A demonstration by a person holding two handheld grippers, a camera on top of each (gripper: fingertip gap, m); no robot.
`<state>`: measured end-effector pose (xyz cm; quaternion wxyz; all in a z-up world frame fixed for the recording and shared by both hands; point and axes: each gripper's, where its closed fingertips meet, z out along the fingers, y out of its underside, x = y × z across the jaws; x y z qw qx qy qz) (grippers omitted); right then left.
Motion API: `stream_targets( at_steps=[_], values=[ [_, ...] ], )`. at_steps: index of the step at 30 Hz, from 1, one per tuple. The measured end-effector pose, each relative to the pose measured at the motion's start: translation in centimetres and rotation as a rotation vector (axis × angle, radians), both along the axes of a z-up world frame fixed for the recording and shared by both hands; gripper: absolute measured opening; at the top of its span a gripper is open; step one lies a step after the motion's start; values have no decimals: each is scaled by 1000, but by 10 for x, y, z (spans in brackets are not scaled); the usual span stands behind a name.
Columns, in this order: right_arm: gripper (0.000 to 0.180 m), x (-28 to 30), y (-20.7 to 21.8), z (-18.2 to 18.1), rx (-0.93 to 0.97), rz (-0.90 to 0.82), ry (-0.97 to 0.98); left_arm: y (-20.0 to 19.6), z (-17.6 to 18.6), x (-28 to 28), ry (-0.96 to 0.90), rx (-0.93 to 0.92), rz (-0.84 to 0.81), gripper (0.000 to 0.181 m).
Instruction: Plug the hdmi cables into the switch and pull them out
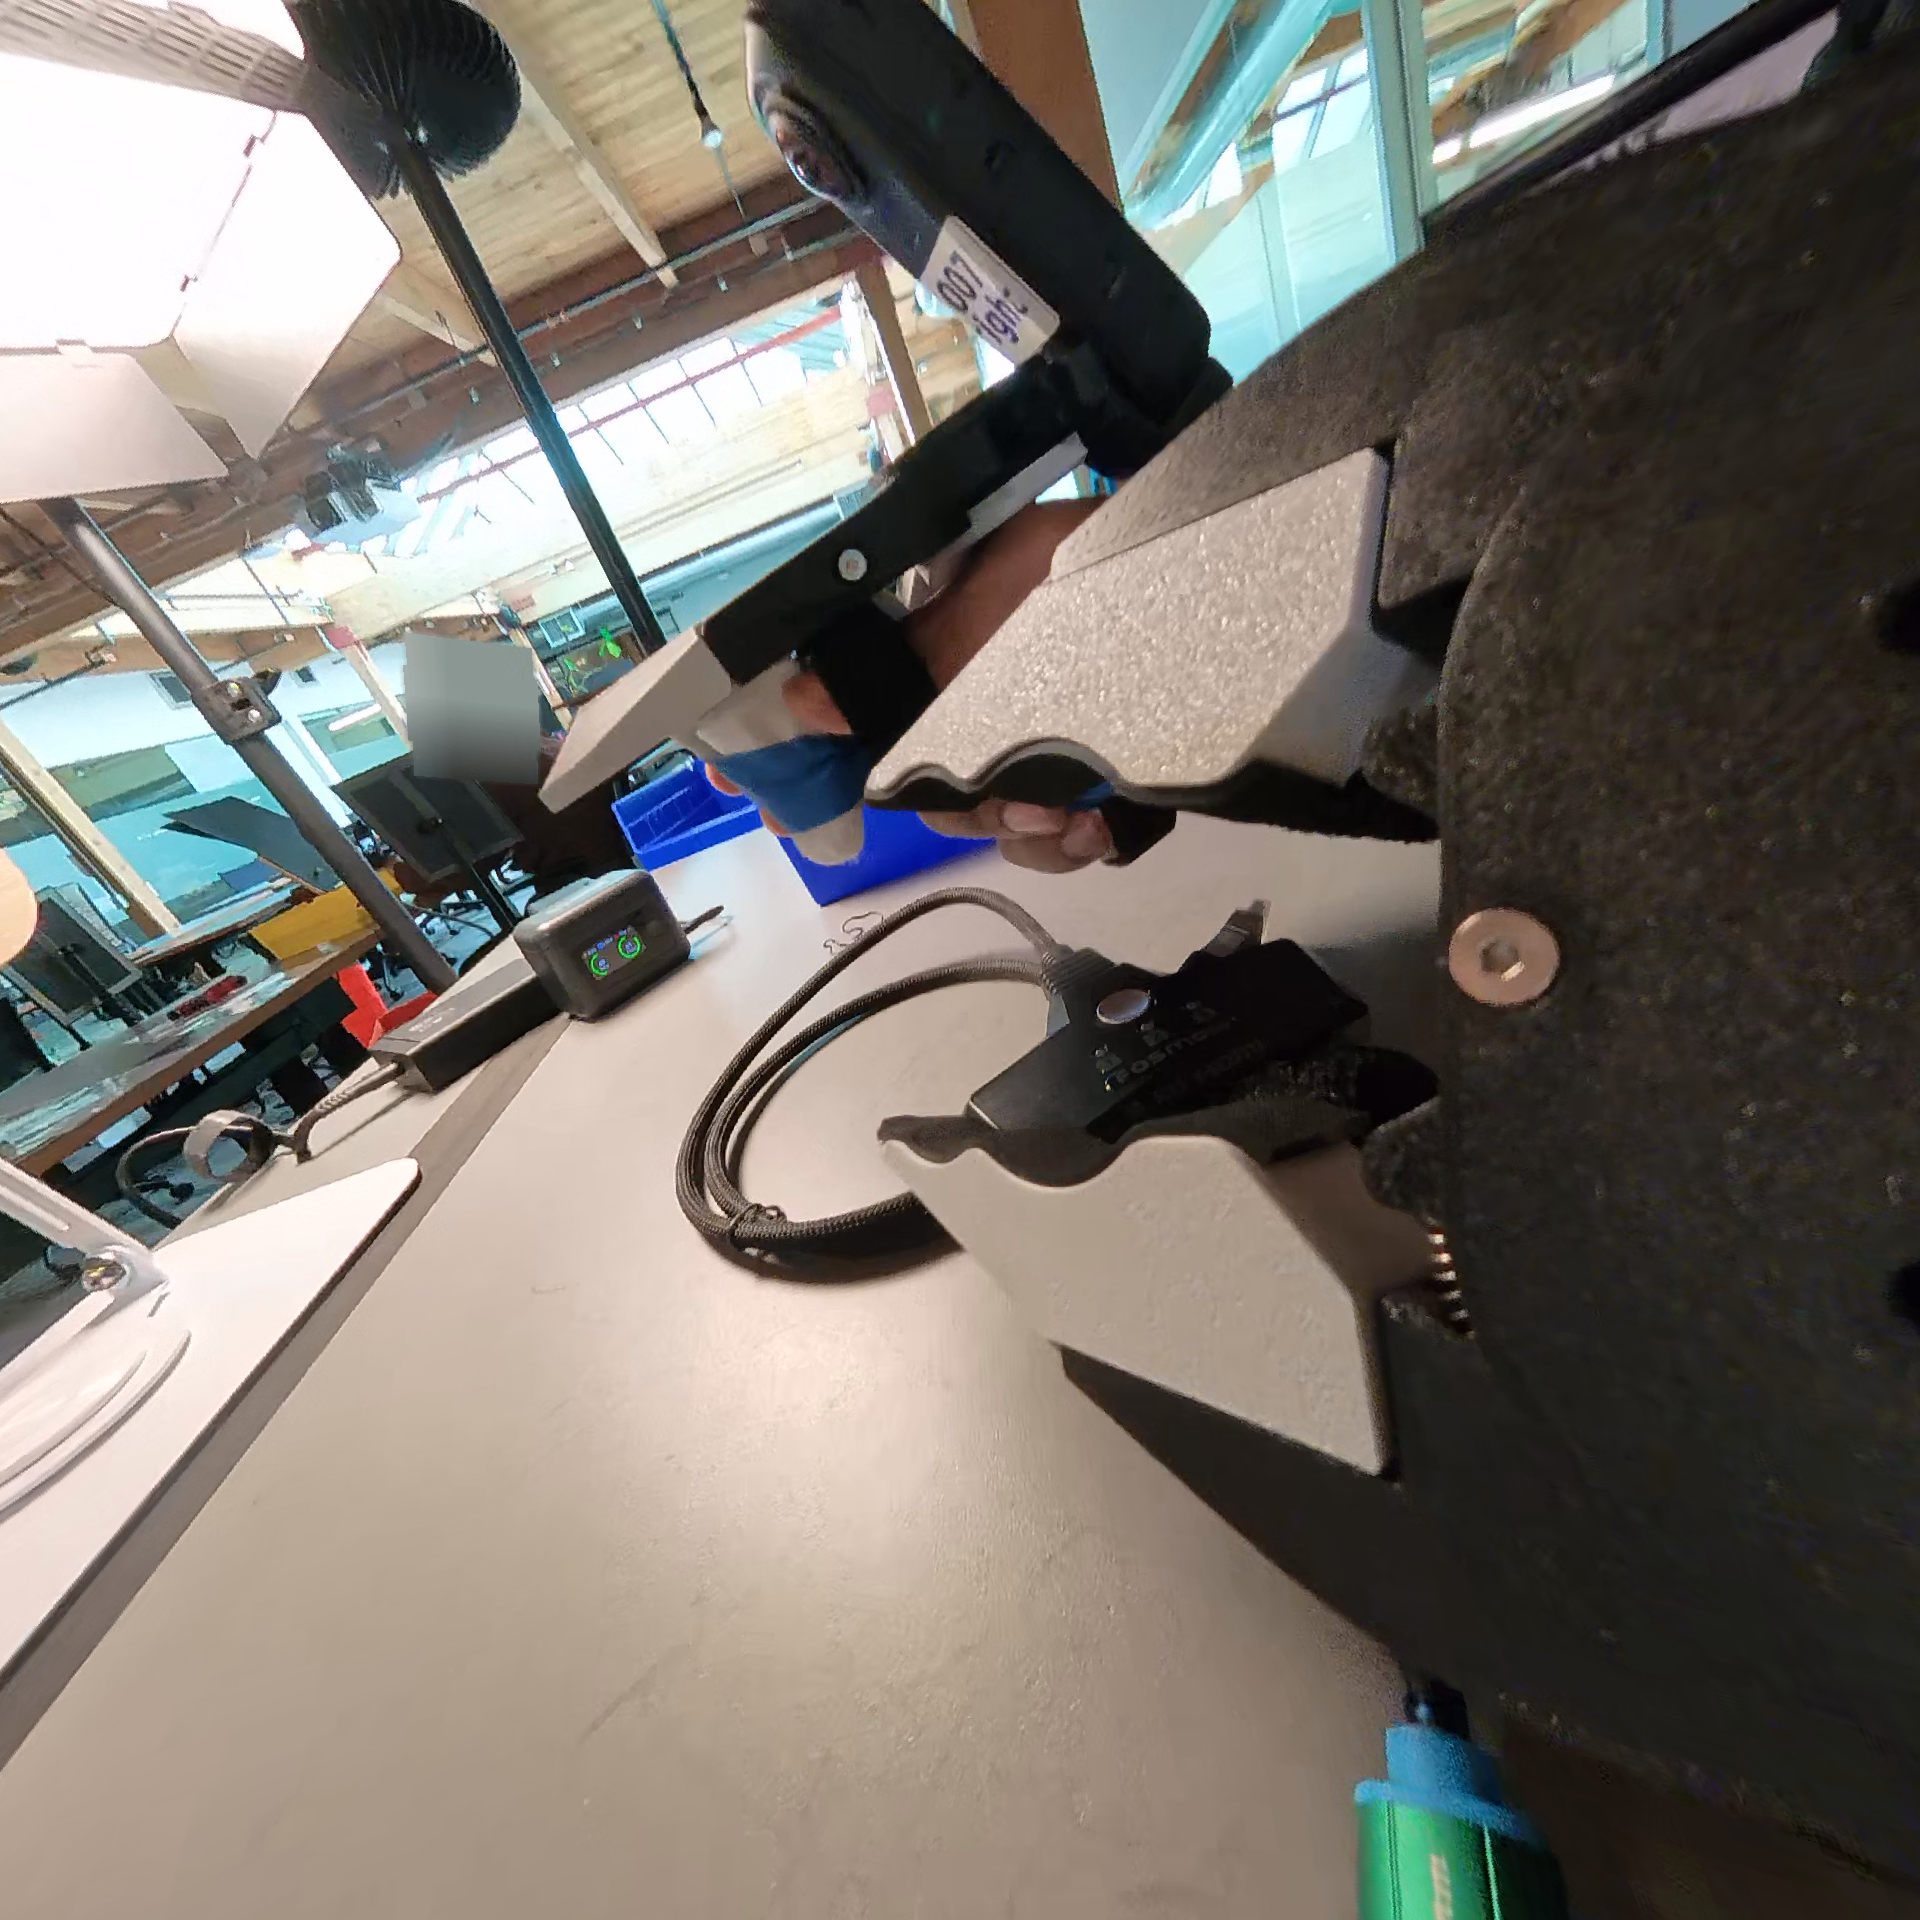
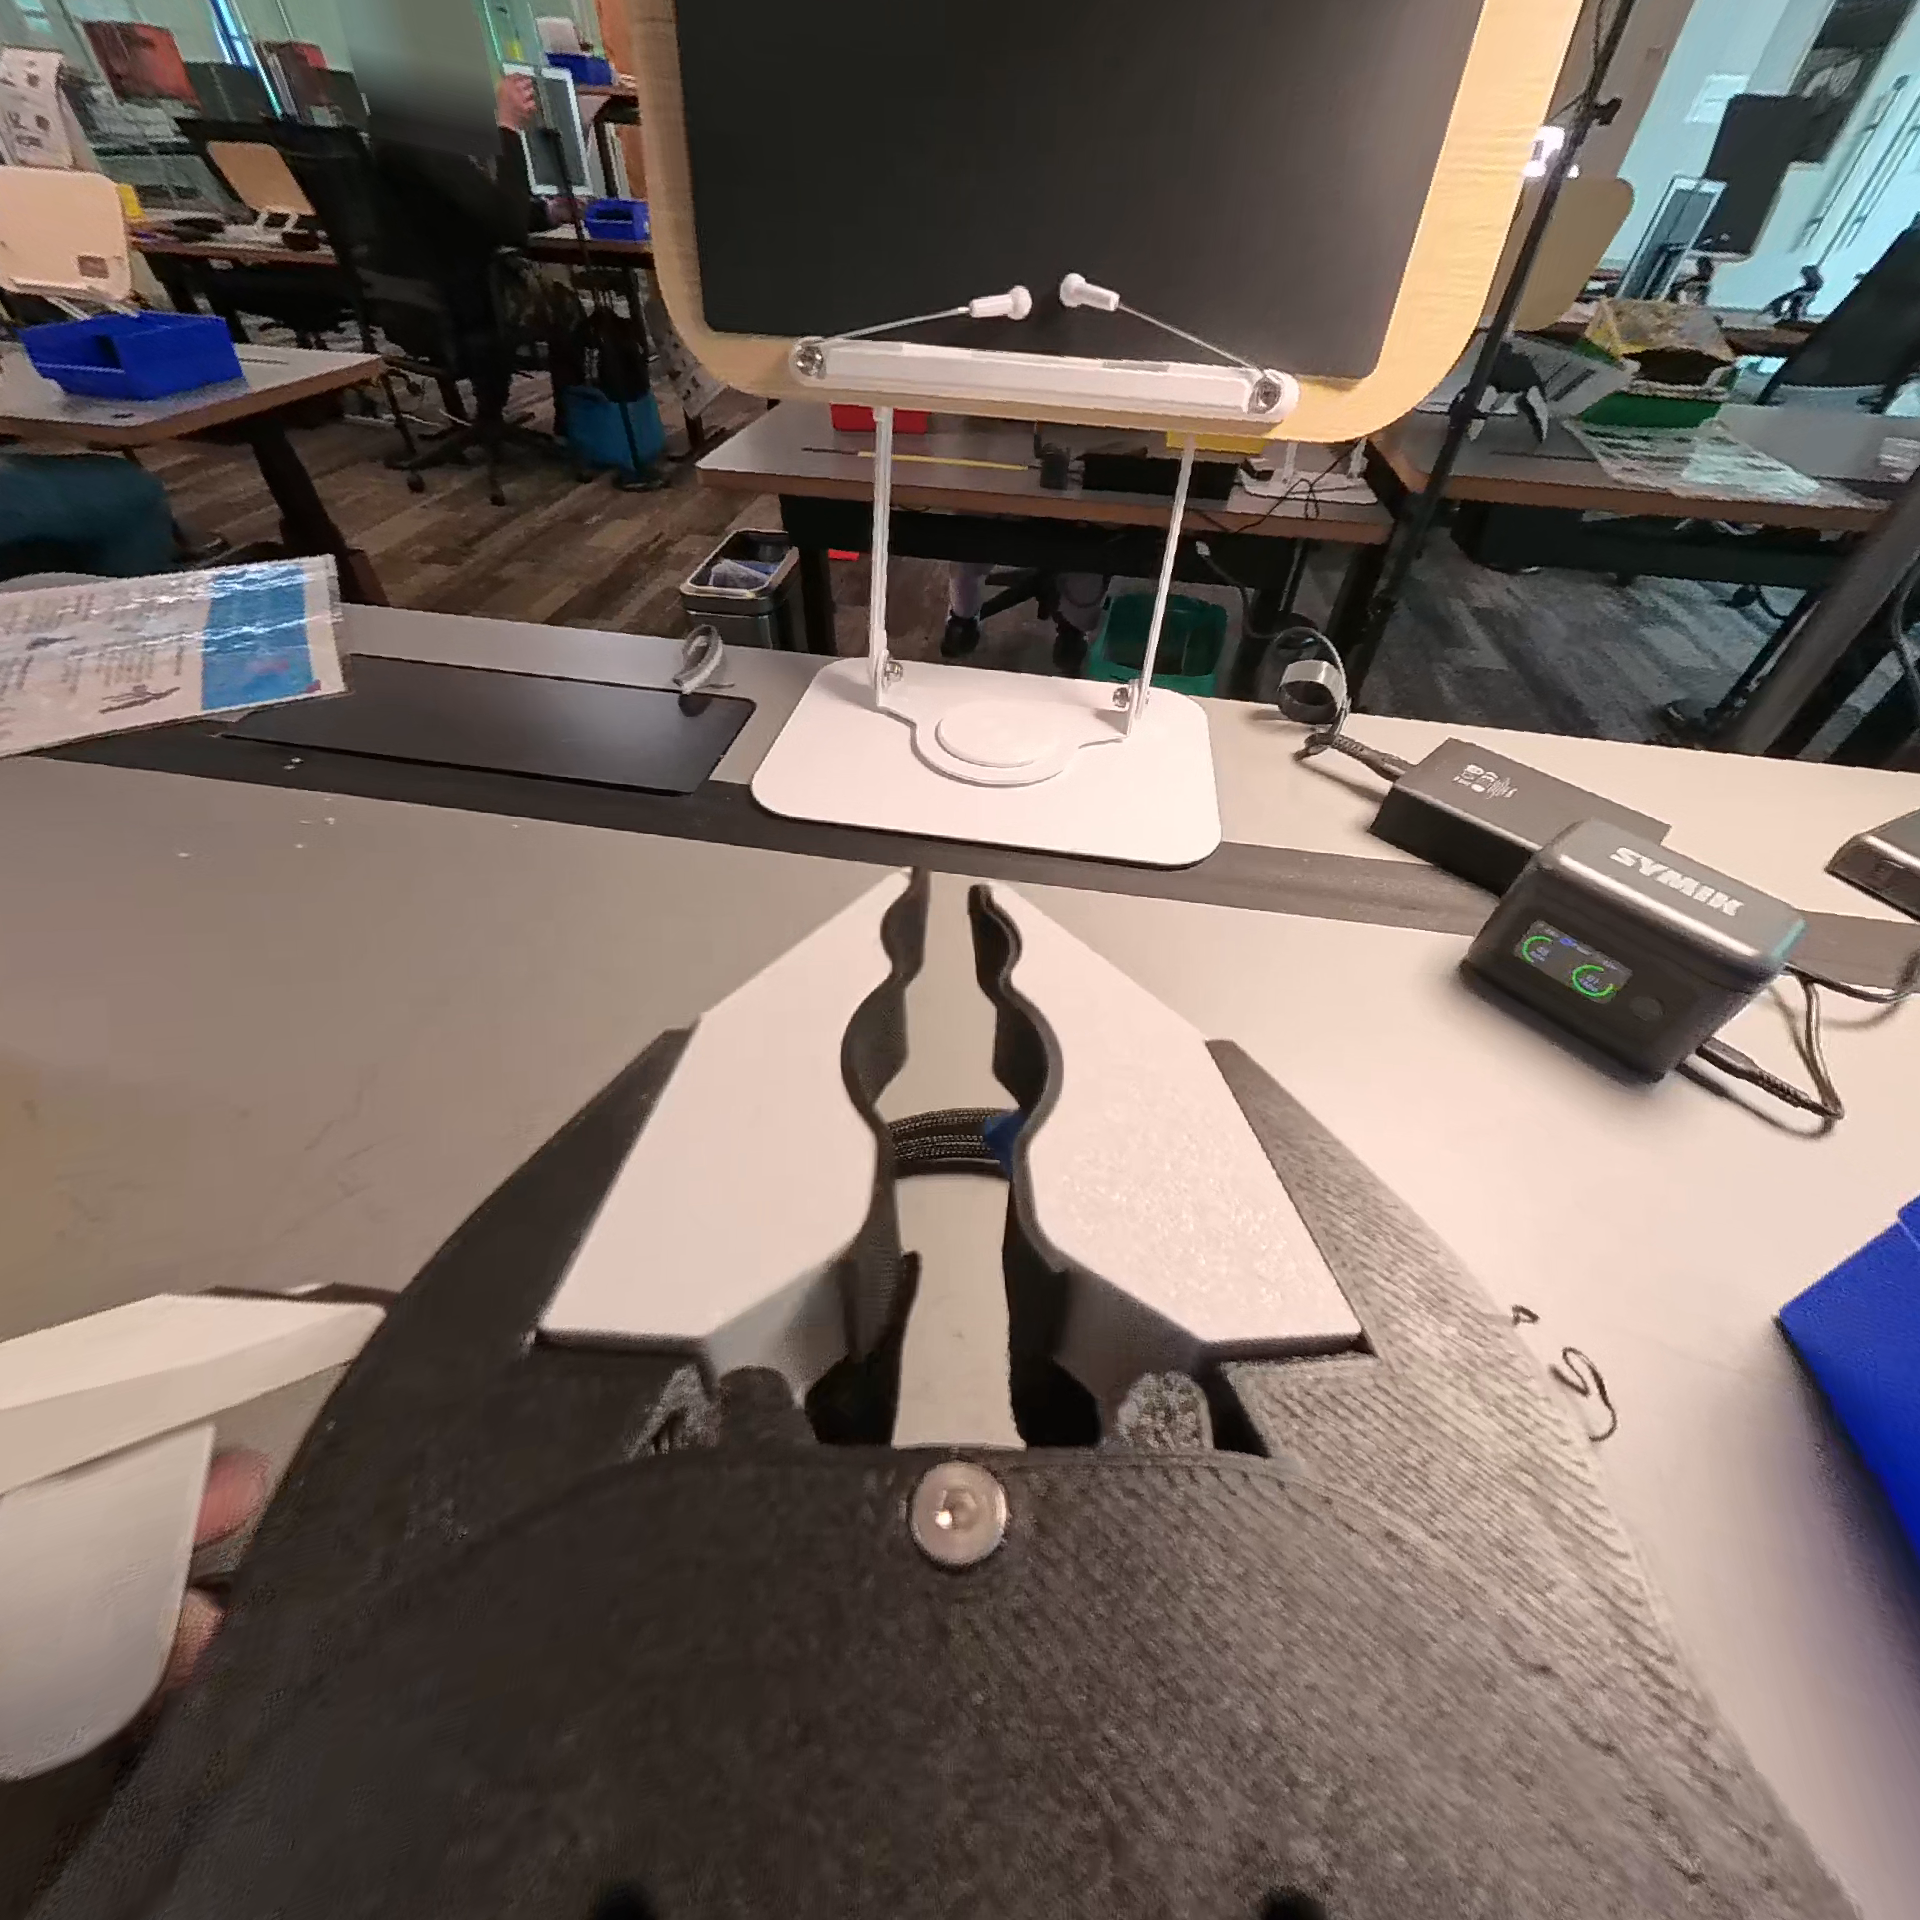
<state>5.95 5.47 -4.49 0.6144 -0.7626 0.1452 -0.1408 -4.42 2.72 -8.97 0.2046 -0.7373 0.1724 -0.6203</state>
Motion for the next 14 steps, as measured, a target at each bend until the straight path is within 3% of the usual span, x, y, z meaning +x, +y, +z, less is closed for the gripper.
stream_targets(
  at_steps=[14],
  values=[
    [13, 1, 12, -4, -4, -47, -1, -26, -3, 0, -68, -94, -61, 54]
  ],
)
